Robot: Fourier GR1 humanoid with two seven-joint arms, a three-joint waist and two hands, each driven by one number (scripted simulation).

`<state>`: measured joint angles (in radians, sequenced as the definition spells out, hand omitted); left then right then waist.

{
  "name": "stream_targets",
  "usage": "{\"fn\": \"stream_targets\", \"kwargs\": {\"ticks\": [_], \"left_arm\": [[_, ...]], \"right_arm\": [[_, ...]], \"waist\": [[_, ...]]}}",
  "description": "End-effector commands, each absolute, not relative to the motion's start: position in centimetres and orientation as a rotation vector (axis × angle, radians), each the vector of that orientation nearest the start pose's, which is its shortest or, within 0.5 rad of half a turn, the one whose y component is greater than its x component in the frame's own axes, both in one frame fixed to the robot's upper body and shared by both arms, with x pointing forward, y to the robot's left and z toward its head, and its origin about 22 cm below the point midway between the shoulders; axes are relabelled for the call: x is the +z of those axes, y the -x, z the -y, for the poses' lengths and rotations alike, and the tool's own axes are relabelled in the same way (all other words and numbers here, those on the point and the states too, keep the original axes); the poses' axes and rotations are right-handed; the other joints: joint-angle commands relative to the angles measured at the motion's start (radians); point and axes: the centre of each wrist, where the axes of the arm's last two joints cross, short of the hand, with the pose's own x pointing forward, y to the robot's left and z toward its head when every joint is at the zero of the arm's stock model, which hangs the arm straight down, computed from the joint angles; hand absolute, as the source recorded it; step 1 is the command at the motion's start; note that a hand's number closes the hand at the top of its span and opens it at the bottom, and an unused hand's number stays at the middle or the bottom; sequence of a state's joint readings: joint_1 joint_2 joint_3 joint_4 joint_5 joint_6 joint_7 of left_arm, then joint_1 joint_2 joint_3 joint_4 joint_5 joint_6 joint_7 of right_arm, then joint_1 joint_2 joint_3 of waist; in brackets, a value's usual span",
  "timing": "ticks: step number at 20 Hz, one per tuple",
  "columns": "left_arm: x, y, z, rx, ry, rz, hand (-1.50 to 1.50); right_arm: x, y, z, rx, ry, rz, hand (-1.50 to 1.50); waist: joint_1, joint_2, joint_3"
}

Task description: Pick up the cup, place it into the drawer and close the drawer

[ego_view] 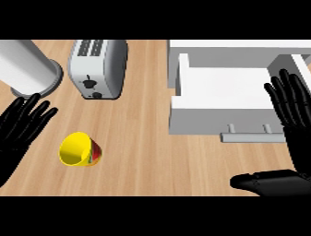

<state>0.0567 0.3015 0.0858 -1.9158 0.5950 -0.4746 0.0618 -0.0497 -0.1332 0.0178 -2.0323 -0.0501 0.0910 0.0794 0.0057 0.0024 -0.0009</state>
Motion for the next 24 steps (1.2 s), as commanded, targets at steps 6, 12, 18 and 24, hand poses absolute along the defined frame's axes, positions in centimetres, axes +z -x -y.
{"fn": "stream_targets", "kwargs": {"ticks": [6,12,18,24], "left_arm": [[4.3,-24.3,-33.5,-0.26,0.55,1.689,-1.5],[0.1,-24.4,-35.6,-0.287,0.492,1.642,-1.5],[-3.4,-26.2,-34.6,-0.288,0.423,1.618,-1.5],[-7.9,-25.5,-36.2,-0.264,0.373,1.586,-1.5]], "right_arm": [[11.3,-25.2,24.5,0.239,-0.059,1.959,-1.5],[13.7,-26.9,25.9,0.256,-0.074,1.996,-1.5],[14.2,-27.1,25.7,0.254,-0.057,2.014,-1.5],[13.0,-26.9,25.3,0.262,-0.06,2.005,-1.5]], "waist": [[-0.006,-0.001,0.001],[-0.007,0.0,0.0],[-0.01,-0.001,0.0],[-0.012,0.0,0.0]]}}
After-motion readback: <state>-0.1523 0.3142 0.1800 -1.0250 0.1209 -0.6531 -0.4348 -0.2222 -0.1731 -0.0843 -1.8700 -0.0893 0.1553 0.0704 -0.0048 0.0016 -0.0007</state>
